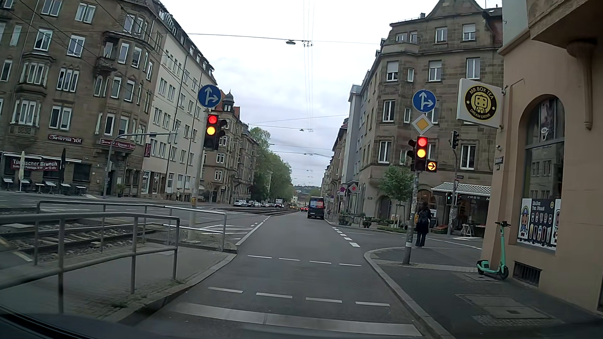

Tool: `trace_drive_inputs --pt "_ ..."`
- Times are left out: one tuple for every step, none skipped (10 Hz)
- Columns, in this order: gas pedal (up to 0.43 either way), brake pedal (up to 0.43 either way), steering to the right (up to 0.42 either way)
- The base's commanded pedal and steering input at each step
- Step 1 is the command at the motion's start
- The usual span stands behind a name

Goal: Follow the waypoints while adhering to traffic rules and regulations

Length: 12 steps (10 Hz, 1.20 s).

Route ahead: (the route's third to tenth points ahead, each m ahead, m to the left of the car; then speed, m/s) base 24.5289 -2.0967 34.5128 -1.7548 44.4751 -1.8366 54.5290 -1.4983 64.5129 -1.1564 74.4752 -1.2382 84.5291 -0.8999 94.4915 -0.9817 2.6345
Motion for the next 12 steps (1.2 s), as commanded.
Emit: trace_drive_inputs --pt "0.000 0.000 0.006" --pt "0.000 0.000 0.006" --pt "0.047 0.000 0.004" --pt "0.098 0.000 0.001" --pt "0.197 0.000 0.000" --pt "0.240 0.000 0.000" --pt "0.280 0.000 0.000" --pt "0.311 0.000 -0.001" --pt "0.331 0.000 -0.001" --pt "0.350 0.000 -0.001" --pt "0.358 0.000 -0.001" --pt "0.358 0.000 -0.001"
